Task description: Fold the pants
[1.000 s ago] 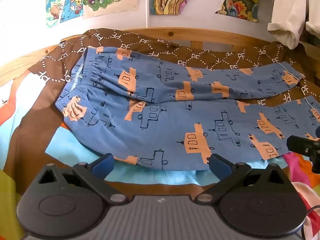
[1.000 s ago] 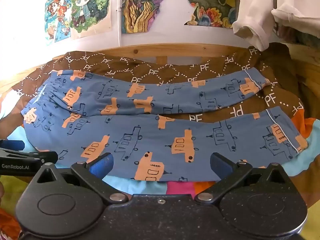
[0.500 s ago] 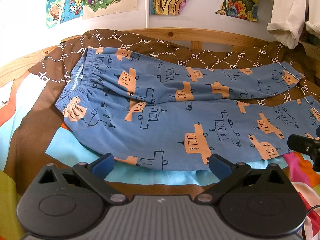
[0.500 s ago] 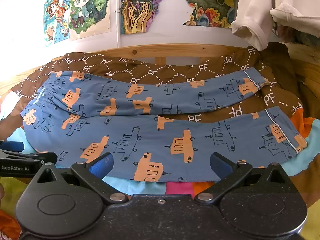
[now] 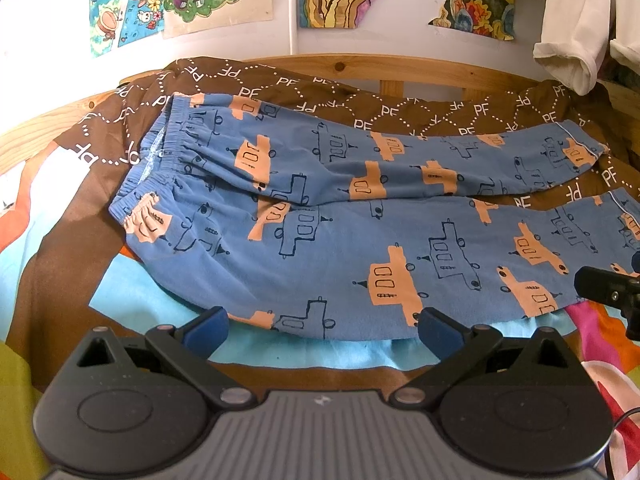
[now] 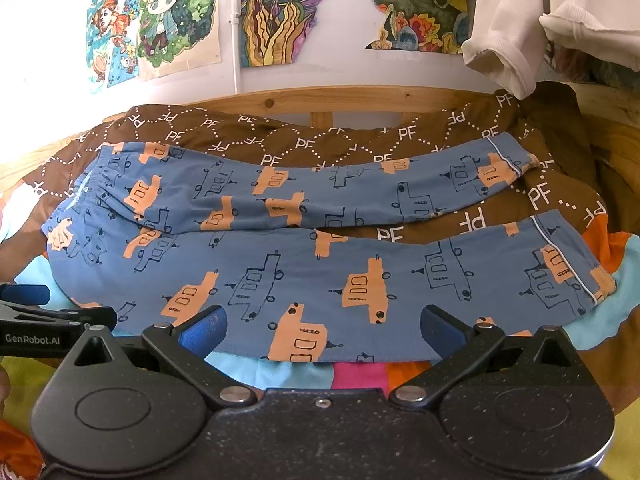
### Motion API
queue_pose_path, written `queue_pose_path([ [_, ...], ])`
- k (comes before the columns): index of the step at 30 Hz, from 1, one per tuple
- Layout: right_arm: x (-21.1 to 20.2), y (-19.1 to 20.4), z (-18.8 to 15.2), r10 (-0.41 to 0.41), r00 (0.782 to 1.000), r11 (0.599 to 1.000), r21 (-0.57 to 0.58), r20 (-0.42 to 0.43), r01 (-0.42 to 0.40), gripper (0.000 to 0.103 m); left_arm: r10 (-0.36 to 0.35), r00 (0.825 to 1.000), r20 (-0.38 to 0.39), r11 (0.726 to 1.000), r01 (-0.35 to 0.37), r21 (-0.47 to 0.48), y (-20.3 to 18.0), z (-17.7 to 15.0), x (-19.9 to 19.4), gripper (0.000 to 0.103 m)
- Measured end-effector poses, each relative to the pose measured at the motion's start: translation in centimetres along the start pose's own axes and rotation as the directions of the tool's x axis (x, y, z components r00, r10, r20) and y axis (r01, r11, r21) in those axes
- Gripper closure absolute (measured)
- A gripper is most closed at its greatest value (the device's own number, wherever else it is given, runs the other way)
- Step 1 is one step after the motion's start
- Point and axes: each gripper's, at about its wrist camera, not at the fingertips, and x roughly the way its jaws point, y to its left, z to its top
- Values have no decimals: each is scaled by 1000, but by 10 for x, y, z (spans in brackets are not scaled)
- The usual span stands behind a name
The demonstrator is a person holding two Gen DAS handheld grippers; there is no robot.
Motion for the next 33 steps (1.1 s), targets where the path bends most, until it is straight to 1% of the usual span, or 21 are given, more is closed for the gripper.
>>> queue_pose_path([
  [25, 8, -1, -3, 2, 1000, 1000, 23, -11, -2, 1, 0, 1000, -20, 1000, 0, 11, -2, -2, 8, 0],
  [30, 9, -1, -2, 6, 1000, 1000, 19, -13, -5, 1, -21, 999, -34, 1000, 21, 10, 0, 1, 12, 0],
  [33, 13, -5, 3, 15, 1000, 1000, -2, -11, -15, 1, -31, 999, -24, 999, 32, 21, 0, 9, 15, 0],
])
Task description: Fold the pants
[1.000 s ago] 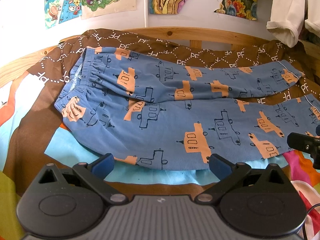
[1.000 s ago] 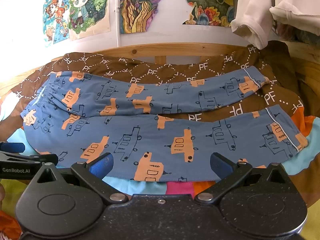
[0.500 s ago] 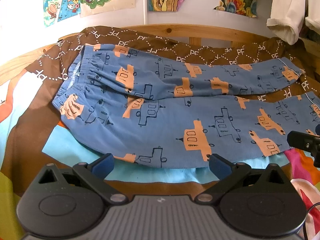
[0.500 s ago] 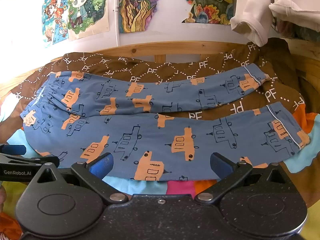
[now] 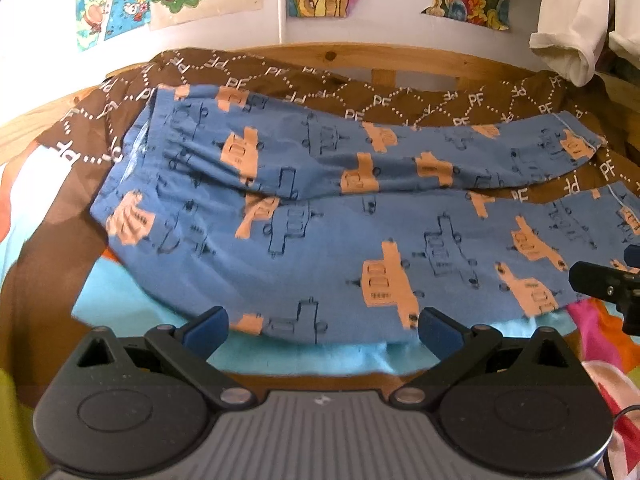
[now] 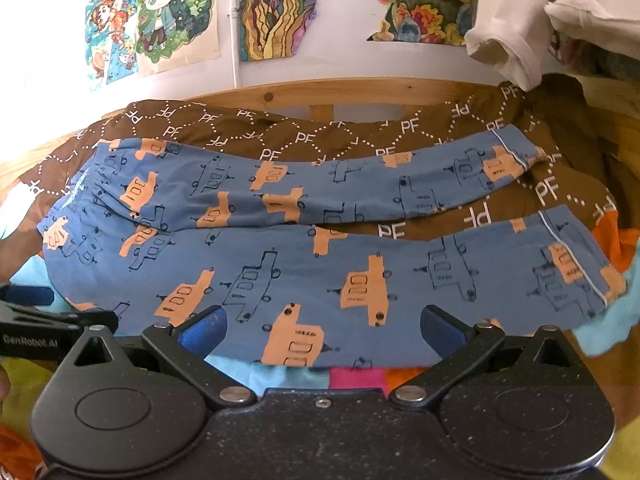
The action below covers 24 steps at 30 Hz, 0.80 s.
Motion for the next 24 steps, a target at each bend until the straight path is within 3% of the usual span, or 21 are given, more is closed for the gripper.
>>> queue_pose_path([
  [5, 14, -11, 22, 22, 999, 998, -59, 31, -21, 1, 8, 999, 51, 999, -10, 41, 7, 33, 11, 0],
  [11, 58, -36, 59, 128, 992, 985, -118, -20, -129, 1, -46, 992, 118, 987, 26, 161, 18, 89, 36, 0],
  [16, 104, -57, 102, 195, 980, 972, -130, -40, -198, 1, -20, 980, 196, 973, -27, 231, 29, 150, 61, 0],
  [21, 153, -69, 139, 271, 958, 937, -202, -91, -284, 1, 44, 975, 217, 930, -119, 349, 36, 199, 107, 0],
  [24, 170, -71, 155, 311, 944, 915, -235, -108, -328, 1, 51, 986, 161, 883, -120, 454, 36, 221, 145, 0],
])
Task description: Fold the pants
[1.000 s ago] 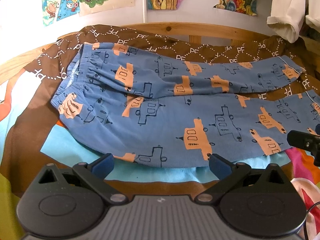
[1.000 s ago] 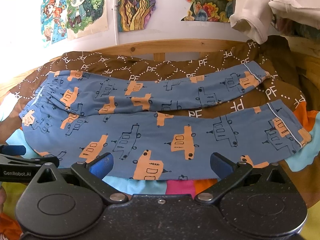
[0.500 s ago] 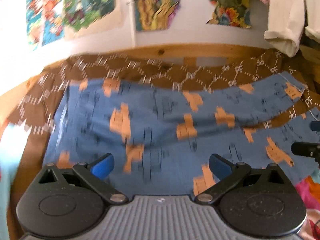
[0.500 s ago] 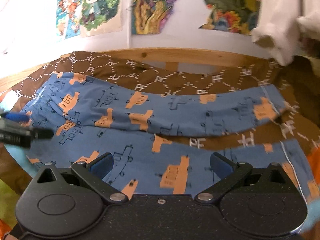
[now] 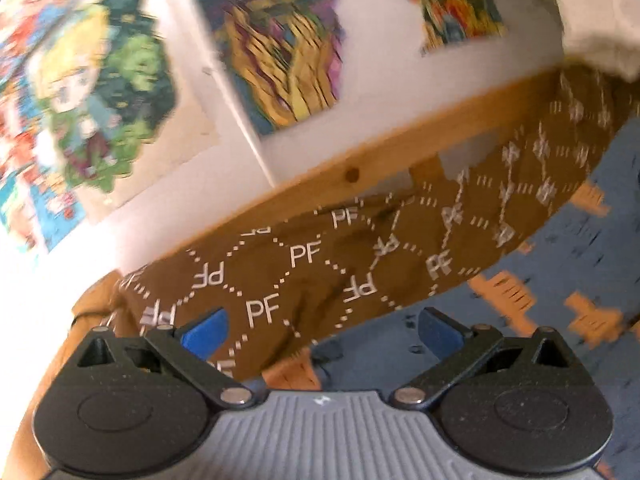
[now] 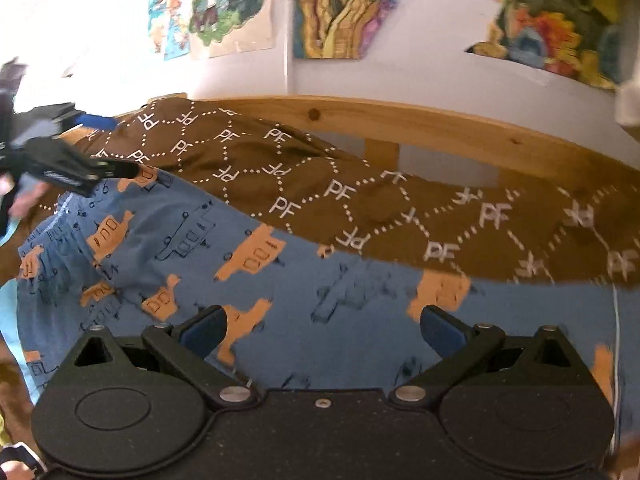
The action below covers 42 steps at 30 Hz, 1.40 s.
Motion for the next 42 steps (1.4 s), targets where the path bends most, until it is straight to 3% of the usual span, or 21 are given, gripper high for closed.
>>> queue_pose_path([
  [2, 10, -7, 10, -13, 1000, 1000, -28, -8, 13, 1, -21, 999, -50, 999, 24, 43, 3, 2, 23, 0],
  [5, 28, -22, 22, -55, 997, 998, -23, -48, 54, 1, -98, 983, -157, 992, 109, 64, 7, 3, 51, 2],
  [9, 53, -41, 34, -86, 993, 995, -63, -78, 81, 1, -115, 974, -197, 992, 123, 27, 9, -5, 60, 9],
  [13, 81, -48, 49, -48, 988, 988, -153, -150, 25, 2, -145, 961, -237, 985, 163, 57, 8, -6, 64, 31],
  [16, 101, -46, 59, -10, 976, 978, -205, -217, -36, 14, -145, 949, -279, 985, 165, 49, 12, -5, 71, 51],
  [21, 130, -48, 67, 29, 935, 964, -237, -354, -120, 26, -162, 930, -330, 982, 185, 39, 17, -8, 77, 70],
  [23, 138, -52, 66, 44, 917, 965, -222, -396, -142, 27, -162, 927, -338, 981, 188, 46, 16, -9, 77, 87],
  [25, 143, -56, 65, 67, 906, 968, -194, -418, -161, 32, -156, 927, -342, 980, 187, 60, 14, -9, 77, 95],
  [27, 143, -59, 64, 79, 907, 968, -185, -414, -169, 53, -132, 934, -333, 982, 168, 82, 9, -8, 75, 99],
  [33, 138, -57, 65, 57, 909, 968, -201, -412, -152, 96, -91, 946, -312, 989, 123, 83, 5, -7, 71, 102],
  [37, 130, -42, 62, 5, 924, 949, -289, -382, -125, 102, -61, 958, -280, 995, 80, 55, 7, -6, 64, 102],
  [42, 117, -24, 73, -111, 959, 917, -398, -260, -2, 103, 8, 977, -211, 1000, -3, 20, 9, -4, 55, 102],
])
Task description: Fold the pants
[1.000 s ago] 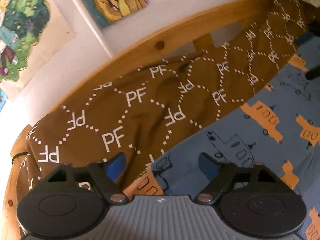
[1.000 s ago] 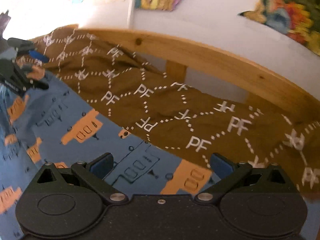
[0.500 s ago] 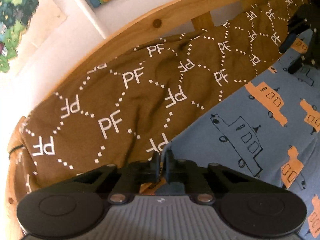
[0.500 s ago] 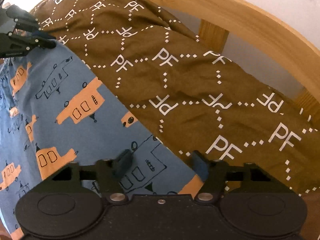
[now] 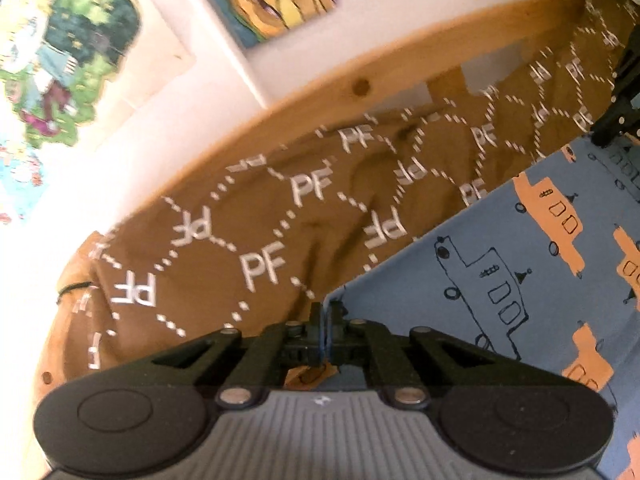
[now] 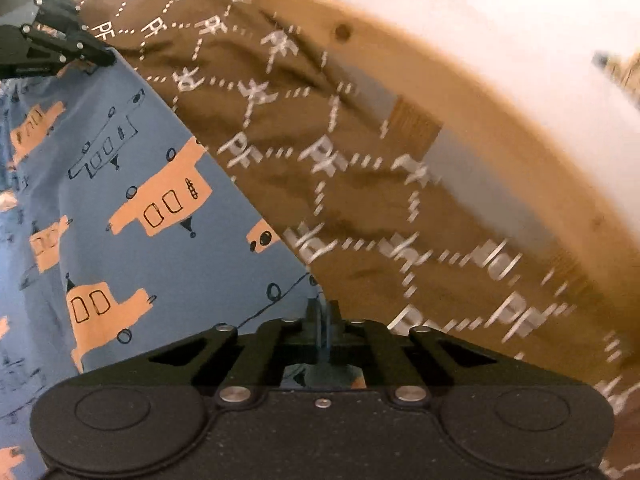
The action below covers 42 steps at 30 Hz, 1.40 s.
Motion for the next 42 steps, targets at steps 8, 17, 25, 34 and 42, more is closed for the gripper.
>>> queue_pose_path([
  [8, -5, -8, 48, -215, 970, 974, -46, 111, 221, 103, 135, 989, 58, 986, -128, -106, 19, 19, 1, 102],
  [17, 45, 1, 55, -255, 966, 967, -20, 35, 256, 102, 128, 992, -15, 989, -128, -78, 16, 16, 40, 97],
  [25, 37, -9, 50, -147, 983, 989, 28, 110, 144, 46, -22, 999, 23, 976, 26, -215, 65, 2, 22, 37],
  [34, 46, 13, 73, -5, 995, 997, -72, 98, 12, 38, -152, 988, 34, 965, 156, -209, 102, -12, 7, 24],
  [42, 67, 7, 86, 9, 1000, 1000, -28, 29, -8, 49, -210, 978, -13, 971, 206, -123, 87, -7, 8, 40],
])
